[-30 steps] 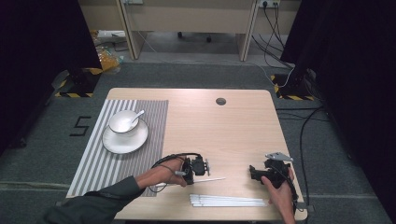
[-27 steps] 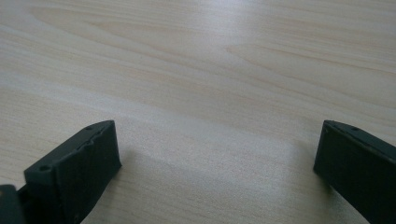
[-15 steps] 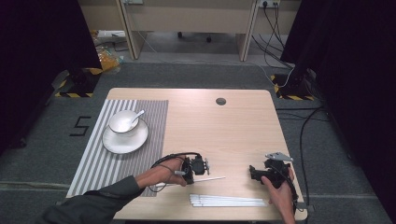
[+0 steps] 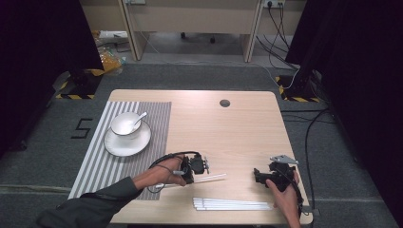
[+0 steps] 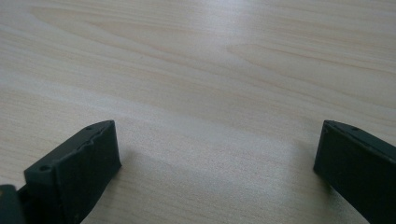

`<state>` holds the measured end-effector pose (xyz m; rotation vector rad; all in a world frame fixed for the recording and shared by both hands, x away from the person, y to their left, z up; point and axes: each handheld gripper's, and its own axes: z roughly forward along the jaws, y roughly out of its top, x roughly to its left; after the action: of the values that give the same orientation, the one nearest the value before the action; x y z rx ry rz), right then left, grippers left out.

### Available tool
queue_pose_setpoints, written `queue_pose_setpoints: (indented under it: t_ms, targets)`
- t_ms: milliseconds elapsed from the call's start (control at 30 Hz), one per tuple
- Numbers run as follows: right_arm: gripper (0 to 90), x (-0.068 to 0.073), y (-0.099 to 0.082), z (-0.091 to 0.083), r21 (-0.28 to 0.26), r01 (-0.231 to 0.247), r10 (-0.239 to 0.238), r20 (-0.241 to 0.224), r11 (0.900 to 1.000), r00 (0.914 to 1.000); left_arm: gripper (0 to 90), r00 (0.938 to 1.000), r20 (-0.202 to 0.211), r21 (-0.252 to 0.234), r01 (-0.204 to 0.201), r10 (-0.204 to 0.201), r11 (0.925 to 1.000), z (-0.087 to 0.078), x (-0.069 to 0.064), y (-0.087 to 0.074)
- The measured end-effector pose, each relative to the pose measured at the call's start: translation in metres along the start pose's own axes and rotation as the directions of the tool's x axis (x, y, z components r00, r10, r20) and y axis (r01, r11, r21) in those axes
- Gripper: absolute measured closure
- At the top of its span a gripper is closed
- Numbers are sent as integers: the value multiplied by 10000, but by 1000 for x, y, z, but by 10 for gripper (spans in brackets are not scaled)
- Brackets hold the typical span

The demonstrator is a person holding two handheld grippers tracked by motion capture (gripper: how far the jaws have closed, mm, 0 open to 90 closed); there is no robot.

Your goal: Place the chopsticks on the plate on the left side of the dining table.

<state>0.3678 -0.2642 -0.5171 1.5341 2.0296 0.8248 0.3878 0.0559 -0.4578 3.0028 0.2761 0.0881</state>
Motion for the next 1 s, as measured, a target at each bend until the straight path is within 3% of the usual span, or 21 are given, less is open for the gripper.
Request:
queue_pose_setpoints:
  t_ms: [300, 433, 667, 767, 1000]
  targets:
    - [3, 0, 0, 0, -2, -2, 2, 4, 10000, 10000, 849, 9989, -264, 61, 389, -387, 9992, -17, 14, -22]
    - [3, 0, 0, 0, -1, -2, 2, 4, 10000, 10000, 849, 9956, -495, -8, 796, -796, 9968, -27, 25, -40]
    - [3, 0, 0, 0, 0, 0, 0, 1, 10000, 10000, 849, 9869, -790, 2, 1415, -1410, 9899, -37, 37, -69]
    - [3, 0, 0, 0, -2, -1, 1, 0, 10000, 10000, 849, 9803, -901, 19, 1766, -1758, 9843, -39, 43, -87]
    - [3, 0, 0, 0, -1, -1, 1, 2, 10000, 10000, 849, 9723, -865, 29, 2180, -2169, 9759, -39, 52, -106]
